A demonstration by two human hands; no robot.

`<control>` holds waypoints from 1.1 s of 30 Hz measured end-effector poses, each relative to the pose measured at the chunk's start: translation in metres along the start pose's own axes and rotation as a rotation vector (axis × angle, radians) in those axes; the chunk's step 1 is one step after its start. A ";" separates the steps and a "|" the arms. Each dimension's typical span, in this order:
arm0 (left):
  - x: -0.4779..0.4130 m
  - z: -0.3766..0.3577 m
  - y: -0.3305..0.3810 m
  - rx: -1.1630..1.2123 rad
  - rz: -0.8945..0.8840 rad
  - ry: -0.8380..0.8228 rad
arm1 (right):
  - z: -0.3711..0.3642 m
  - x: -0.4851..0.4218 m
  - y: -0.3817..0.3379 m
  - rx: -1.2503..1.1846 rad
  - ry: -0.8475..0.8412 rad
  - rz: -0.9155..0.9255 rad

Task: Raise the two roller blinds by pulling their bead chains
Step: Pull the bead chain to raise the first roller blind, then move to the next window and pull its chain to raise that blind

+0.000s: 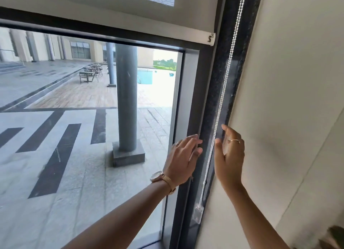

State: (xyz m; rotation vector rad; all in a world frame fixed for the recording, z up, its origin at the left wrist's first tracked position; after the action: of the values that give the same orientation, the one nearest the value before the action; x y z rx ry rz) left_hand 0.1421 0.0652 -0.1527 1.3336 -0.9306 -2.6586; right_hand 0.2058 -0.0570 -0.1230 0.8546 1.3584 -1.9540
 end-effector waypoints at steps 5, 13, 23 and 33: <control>0.064 0.076 -0.013 -0.352 -0.118 -0.005 | -0.016 0.061 -0.054 0.112 -0.159 0.116; 0.188 0.274 -0.043 -0.709 0.040 -0.019 | -0.083 0.181 -0.198 0.007 -0.350 0.178; 0.398 0.541 -0.051 -0.858 0.318 0.039 | -0.170 0.385 -0.452 -0.345 -0.669 0.264; 0.542 0.718 -0.023 -1.036 0.633 0.372 | -0.208 0.508 -0.639 -0.510 -0.948 0.534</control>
State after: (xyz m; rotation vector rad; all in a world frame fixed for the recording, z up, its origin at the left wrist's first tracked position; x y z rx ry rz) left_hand -0.7253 0.2922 -0.2296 0.9542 0.1150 -1.8050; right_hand -0.5650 0.2691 -0.2192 -0.0136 0.8417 -1.2126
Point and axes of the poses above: each hand's wrist, its own x-axis away from the middle knuckle, its own z-axis out of the back of the hand, y = z × x, the point moved 3 cm from there along -x, towards the middle knuckle, and after that the axes turned 7 degrees about x, right-handed, at the moved point
